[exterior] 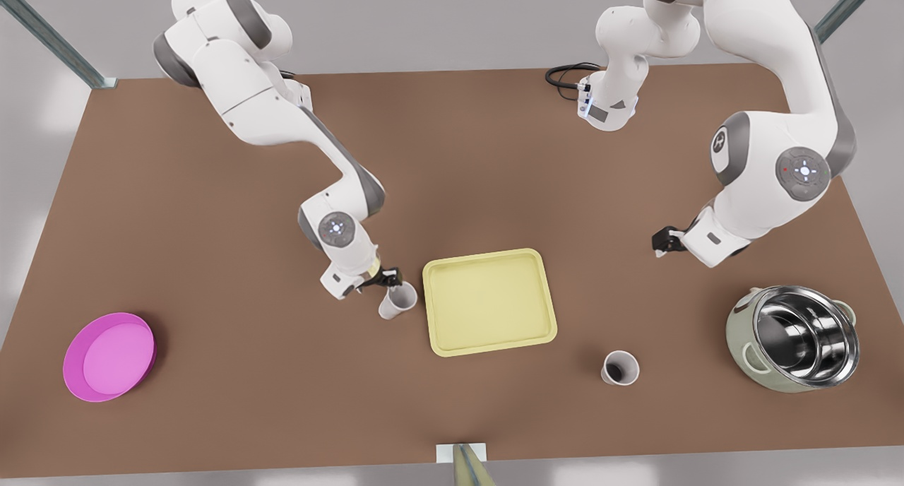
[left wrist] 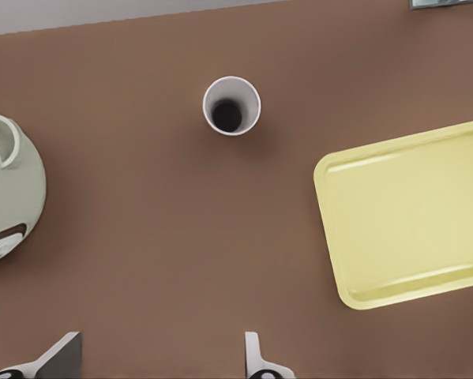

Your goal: Use the left arm to pick up the white IKEA cup from the tray and place it on the middle-left position; use the right arm to pick up the white IKEA cup from the tray and place it on the middle-right position

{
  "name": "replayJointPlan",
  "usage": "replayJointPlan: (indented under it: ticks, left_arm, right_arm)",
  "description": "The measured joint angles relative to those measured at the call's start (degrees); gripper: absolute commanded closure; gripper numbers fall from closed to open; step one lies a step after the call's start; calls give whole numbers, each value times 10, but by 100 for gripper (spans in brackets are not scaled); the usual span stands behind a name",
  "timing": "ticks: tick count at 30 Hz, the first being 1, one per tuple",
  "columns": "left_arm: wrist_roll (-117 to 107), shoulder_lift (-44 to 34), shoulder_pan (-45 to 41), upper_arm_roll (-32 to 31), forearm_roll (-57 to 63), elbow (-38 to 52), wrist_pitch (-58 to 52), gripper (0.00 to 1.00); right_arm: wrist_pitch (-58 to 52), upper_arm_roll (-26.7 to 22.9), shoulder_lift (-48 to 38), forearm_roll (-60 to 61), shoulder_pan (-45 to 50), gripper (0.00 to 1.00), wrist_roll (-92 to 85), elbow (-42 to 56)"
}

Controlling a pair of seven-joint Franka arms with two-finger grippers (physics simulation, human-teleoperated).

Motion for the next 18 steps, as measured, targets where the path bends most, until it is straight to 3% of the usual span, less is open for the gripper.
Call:
replayJointPlan:
  ticks: [10,12,15,18]
  left_arm:
    - [6,1,-1,0,3,-1,-7,0]
    - [7,1,-1,0,3,-1,-7,0]
    - [8,1,-1,-1,3,1,-8,0]
    - [9,0,-1,-1,0,2,-9,0]
  right_arm:
    - [4,-33,-42,1,0,2,-21,-22]
    - [0,-62,-59,1,1,0,-29,-10]
    - [-58,-124,-80,14,-2,0,-53,95]
    - [-148,-158,-165,46,-50,0,-93,142]
